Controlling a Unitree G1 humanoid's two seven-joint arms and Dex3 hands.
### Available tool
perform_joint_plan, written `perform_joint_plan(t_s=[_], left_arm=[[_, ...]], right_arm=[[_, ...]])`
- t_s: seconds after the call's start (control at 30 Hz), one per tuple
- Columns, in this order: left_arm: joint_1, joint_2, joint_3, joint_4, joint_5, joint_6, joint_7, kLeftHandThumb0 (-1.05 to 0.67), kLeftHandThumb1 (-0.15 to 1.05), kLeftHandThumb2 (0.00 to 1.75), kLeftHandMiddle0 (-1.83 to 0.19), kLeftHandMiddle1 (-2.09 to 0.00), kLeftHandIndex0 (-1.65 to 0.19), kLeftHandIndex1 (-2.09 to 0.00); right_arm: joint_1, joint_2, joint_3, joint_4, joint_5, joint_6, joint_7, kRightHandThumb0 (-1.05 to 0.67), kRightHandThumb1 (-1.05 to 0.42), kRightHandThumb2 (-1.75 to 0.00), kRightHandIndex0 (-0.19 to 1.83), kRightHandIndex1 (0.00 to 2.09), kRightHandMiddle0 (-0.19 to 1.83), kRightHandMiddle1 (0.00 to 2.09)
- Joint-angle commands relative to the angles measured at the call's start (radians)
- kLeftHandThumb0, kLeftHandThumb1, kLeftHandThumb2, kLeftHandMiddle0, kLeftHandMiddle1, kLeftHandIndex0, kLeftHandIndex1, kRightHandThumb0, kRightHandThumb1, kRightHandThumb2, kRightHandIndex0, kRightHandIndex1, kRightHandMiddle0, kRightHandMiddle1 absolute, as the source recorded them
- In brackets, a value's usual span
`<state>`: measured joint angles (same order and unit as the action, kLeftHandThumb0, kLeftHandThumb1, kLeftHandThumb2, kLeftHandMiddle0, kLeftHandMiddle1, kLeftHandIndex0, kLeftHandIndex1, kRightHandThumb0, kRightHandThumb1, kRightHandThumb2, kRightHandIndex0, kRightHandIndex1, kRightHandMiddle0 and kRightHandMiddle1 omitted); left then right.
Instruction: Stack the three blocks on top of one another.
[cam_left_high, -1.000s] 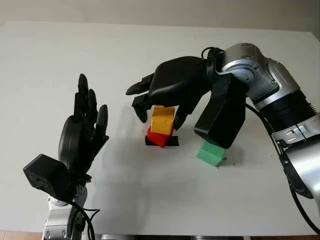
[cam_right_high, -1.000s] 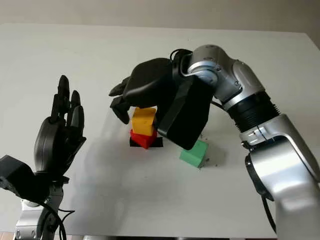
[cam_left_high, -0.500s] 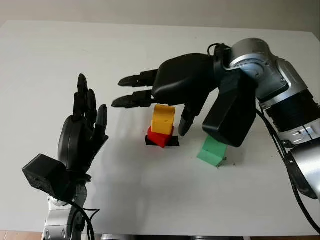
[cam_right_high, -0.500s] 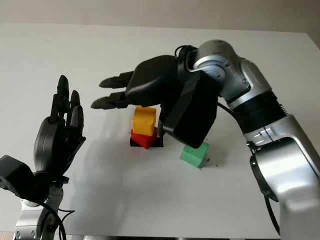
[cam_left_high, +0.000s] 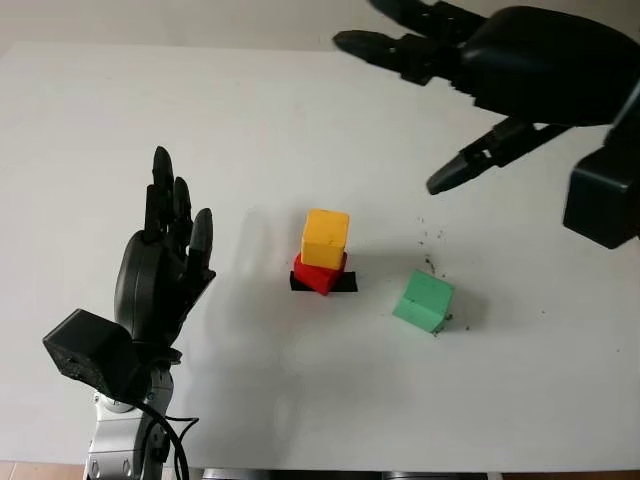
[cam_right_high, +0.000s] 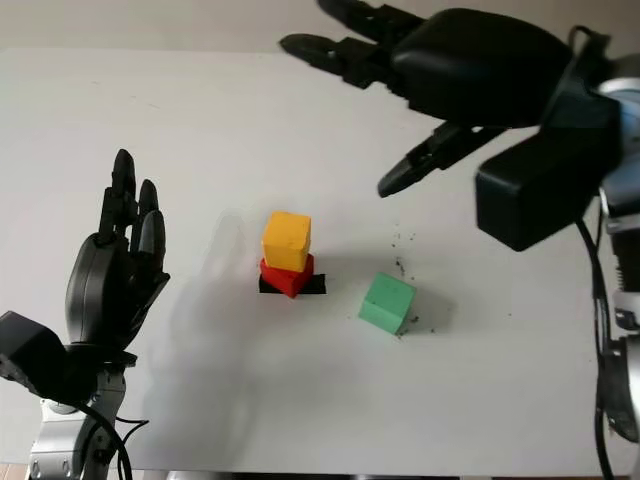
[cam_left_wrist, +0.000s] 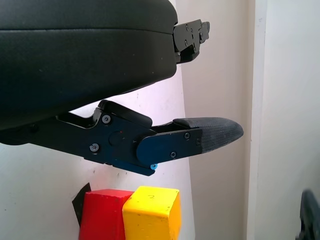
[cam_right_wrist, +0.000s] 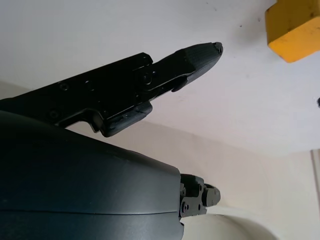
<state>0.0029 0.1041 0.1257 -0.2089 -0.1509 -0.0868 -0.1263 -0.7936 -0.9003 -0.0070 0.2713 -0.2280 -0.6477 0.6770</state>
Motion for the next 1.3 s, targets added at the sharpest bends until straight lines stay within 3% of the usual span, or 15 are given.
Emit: perform_joint_plan(t_s=[0.0,0.2,0.43,0.8,0.97,1.27], left_arm=[[0.002,0.008,0.005,-0.009,-0.008,0.003,-0.007,-0.67,1.05,0.54,0.19,0.00,0.19,0.00],[-0.003,0.033,0.032,-0.005,-0.044,0.008,-0.036,-0.65,1.05,0.56,0.19,0.00,0.19,0.00],[-0.016,0.043,0.043,-0.001,-0.068,0.015,-0.052,-0.66,1.05,0.56,0.19,0.00,0.19,0.00],[-0.018,0.056,0.052,0.010,-0.075,0.015,-0.067,-0.67,1.05,0.55,0.19,0.00,0.19,0.00],[-0.017,0.060,0.054,0.008,-0.076,0.018,-0.069,-0.67,1.05,0.55,0.19,0.00,0.19,0.00],[-0.011,0.061,0.056,-0.001,-0.074,0.023,-0.065,-0.66,1.05,0.56,0.19,0.00,0.19,0.00]], right_arm=[[0.089,-0.036,-0.056,-0.053,0.031,0.019,-0.019,-0.62,-0.98,-0.06,-0.17,0.03,0.10,0.13],[0.345,-0.067,-0.161,-0.251,0.070,0.126,-0.021,-0.61,-1.01,-0.07,-0.18,0.04,0.10,0.11],[0.480,-0.059,-0.195,-0.383,0.070,0.178,-0.028,-0.57,-1.02,-0.06,-0.15,0.06,0.15,0.11],[0.502,-0.050,-0.123,-0.377,0.053,0.113,-0.016,-0.50,-1.03,-0.05,-0.15,0.06,0.24,0.11],[0.475,-0.069,-0.071,-0.342,-0.038,0.028,-0.021,-0.48,-1.02,-0.05,-0.15,0.06,0.25,0.10],[0.423,-0.097,0.002,-0.351,-0.126,0.015,0.025,-0.47,-0.96,-0.04,-0.14,0.05,0.28,0.11]])
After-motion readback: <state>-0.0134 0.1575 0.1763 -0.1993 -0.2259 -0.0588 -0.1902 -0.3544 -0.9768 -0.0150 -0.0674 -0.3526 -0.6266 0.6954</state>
